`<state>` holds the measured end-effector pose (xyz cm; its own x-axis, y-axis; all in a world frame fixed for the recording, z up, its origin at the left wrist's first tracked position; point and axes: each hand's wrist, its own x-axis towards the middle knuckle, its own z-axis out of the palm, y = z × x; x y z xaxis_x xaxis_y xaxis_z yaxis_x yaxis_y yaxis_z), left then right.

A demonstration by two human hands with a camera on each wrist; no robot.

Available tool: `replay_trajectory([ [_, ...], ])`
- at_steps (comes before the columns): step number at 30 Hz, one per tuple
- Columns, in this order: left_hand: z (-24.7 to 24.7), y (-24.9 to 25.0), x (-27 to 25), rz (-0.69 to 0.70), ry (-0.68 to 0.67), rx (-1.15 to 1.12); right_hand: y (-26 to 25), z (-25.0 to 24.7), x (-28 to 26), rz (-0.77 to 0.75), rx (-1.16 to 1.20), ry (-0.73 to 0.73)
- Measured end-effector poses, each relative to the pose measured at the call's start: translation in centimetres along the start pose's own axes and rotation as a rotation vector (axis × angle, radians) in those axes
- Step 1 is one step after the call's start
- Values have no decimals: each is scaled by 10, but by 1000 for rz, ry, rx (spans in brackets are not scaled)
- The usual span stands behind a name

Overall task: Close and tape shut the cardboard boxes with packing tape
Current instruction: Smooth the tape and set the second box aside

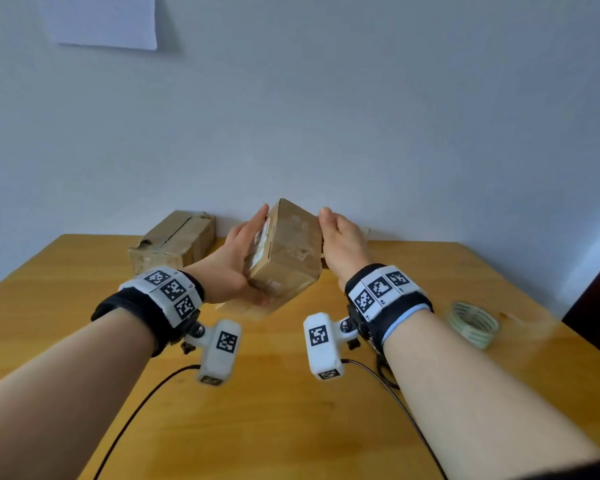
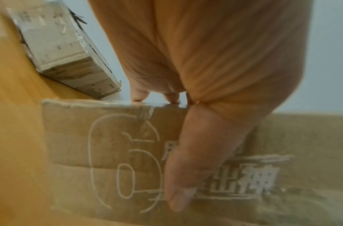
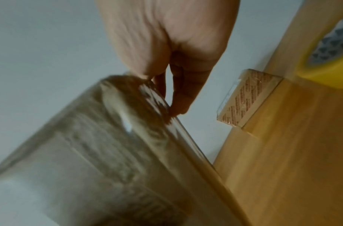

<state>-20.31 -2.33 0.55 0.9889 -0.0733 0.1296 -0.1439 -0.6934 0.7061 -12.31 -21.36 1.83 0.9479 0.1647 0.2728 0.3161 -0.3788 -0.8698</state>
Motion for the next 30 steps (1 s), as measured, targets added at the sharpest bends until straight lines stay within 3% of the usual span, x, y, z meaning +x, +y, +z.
replay_trajectory([
  [6, -5, 4, 9, 5, -24, 193, 11, 13, 2, 170, 181, -47],
  [10, -1, -1, 16, 28, -60, 495, 17, 18, 2, 340, 320, -274],
  [14, 3, -6, 22, 36, -53, 564, 12, 21, -1, 373, 362, -425],
  [20, 9, -16, 36, 48, -47, 348, 13, 23, 13, 320, 227, -179],
  [23, 8, -19, 40, 14, -41, 187, 8, 17, 16, 168, 44, -172],
  [27, -1, -19, 37, -35, -31, -272, -6, 9, 12, -38, -3, -165],
  [30, -10, -19, 33, -66, -35, -429, -15, 5, 9, -153, -130, -116],
])
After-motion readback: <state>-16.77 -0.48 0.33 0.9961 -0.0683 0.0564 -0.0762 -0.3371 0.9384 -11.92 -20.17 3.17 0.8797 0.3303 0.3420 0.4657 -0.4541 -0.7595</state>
